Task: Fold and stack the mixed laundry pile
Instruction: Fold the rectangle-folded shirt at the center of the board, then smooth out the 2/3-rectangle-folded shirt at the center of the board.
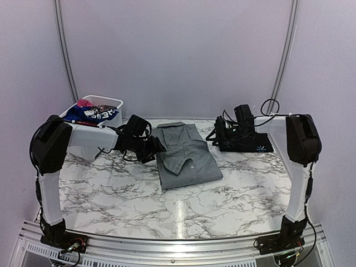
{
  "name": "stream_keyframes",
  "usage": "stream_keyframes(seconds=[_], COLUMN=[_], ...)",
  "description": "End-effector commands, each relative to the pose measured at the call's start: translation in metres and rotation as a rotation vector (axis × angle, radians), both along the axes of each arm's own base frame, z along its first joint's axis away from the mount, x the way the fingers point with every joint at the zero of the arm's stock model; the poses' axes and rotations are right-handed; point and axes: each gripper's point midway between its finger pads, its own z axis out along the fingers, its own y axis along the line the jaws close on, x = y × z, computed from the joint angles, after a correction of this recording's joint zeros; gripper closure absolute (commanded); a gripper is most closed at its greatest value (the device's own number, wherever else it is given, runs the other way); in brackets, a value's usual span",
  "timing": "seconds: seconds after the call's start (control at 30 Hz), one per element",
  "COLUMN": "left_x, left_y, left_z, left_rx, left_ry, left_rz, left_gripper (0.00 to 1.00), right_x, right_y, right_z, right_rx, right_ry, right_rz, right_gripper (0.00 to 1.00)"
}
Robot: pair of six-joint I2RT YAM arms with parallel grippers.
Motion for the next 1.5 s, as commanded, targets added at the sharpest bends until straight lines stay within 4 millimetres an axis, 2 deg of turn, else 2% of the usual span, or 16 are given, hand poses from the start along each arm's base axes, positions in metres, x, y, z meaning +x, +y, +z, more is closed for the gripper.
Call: stream_keyframes(seconds=[0.0, 0.1, 0.2, 0.23, 0.33, 0.43, 0.53, 0.73, 0.83, 0.93, 1.03, 1.17, 1.27, 1.33, 1.4, 1.47], left_x=[0.021, 0.010, -0.019, -0.031, -0.067, -0.097, -0.114, -0.094, -0.071, -0.038, -0.007, 0.023, 0.025, 0.013, -0.004, -0.012], left_y=[0.025, 0.030, 0.037, 0.040, 0.031, 0.013, -0.005, -0.032, -0.054, -0.078, -0.083, -0.072, -0.071, -0.082, -0.092, -0.091], left_z=[0.068, 0.080, 0.067, 0.057, 0.044, 0.033, 0.017, 0.003, 0.005, 0.017, 0.023, 0.016, 0.020, 0.033, 0.043, 0.036], left_rx=[-0.057, -0.019, 0.005, 0.014, 0.015, 0.026, 0.035, 0.010, -0.014, -0.056, -0.072, -0.070, -0.082, -0.118, -0.102, -0.060], left_ry=[-0.194, -0.228, -0.180, -0.158, -0.141, -0.129, -0.093, -0.105, -0.137, -0.174, -0.190, -0.179, -0.182, -0.204, -0.233, -0.240], left_rz=[0.077, 0.023, -0.042, -0.062, -0.165, -0.253, -0.299, -0.284, -0.304, -0.313, -0.289, -0.217, -0.232, -0.308, -0.376, -0.395], left_gripper=[0.22, 0.16, 0.17, 0.19, 0.26, 0.32, 0.39, 0.50, 0.54, 0.56, 0.58, 0.56, 0.53, 0.52, 0.51, 0.49], right_x=[0.014, -0.013, -0.053, -0.065, -0.093, -0.101, -0.097, -0.076, -0.067, -0.056, -0.047, -0.039, -0.040, -0.045, -0.050, -0.056], right_y=[-0.023, -0.020, -0.007, -0.001, 0.020, 0.033, 0.036, 0.034, 0.037, 0.041, 0.039, 0.031, 0.030, 0.035, 0.040, 0.046], right_z=[0.081, 0.086, 0.061, 0.055, 0.042, 0.034, 0.024, 0.004, -0.013, -0.007, 0.003, 0.000, -0.002, -0.005, -0.016, -0.034], right_rx=[-0.006, 0.016, 0.030, 0.024, 0.031, 0.020, 0.001, -0.059, -0.064, -0.055, -0.071, -0.089, -0.091, -0.074, -0.068, -0.074], right_ry=[-0.177, -0.171, -0.109, -0.097, -0.071, -0.065, -0.052, -0.046, -0.006, -0.021, -0.049, -0.049, -0.054, -0.055, -0.043, -0.015], right_rz=[0.003, 0.051, 0.110, 0.134, 0.189, 0.206, 0.191, 0.157, 0.155, 0.151, 0.144, 0.133, 0.140, 0.159, 0.179, 0.199], right_gripper=[0.40, 0.44, 0.52, 0.55, 0.62, 0.67, 0.69, 0.71, 0.74, 0.75, 0.75, 0.75, 0.75, 0.75, 0.77, 0.77])
